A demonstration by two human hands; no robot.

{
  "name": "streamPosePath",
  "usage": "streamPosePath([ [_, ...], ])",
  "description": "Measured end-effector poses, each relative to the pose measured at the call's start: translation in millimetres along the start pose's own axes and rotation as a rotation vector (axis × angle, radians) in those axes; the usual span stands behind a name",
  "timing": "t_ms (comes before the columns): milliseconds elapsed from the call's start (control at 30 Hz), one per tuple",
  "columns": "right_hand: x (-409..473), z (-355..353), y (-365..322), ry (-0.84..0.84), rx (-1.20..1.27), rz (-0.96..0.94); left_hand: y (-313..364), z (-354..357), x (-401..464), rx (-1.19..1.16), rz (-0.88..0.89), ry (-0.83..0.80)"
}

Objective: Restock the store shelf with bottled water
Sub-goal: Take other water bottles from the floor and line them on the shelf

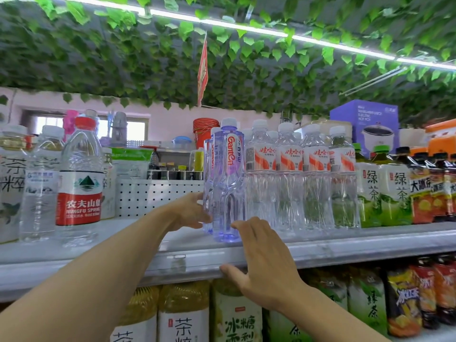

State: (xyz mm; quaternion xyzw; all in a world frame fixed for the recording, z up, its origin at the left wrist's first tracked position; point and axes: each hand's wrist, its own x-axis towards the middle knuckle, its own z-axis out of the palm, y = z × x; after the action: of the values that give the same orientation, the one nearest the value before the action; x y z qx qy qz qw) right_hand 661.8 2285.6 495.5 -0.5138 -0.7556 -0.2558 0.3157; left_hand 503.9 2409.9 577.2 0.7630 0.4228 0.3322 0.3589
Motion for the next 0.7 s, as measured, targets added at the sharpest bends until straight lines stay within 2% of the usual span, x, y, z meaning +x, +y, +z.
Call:
streamPosePath([
  [700,1,4,0,0.017,-0.004,0.009,-3,8,9,-0.019,0.003,0.030],
])
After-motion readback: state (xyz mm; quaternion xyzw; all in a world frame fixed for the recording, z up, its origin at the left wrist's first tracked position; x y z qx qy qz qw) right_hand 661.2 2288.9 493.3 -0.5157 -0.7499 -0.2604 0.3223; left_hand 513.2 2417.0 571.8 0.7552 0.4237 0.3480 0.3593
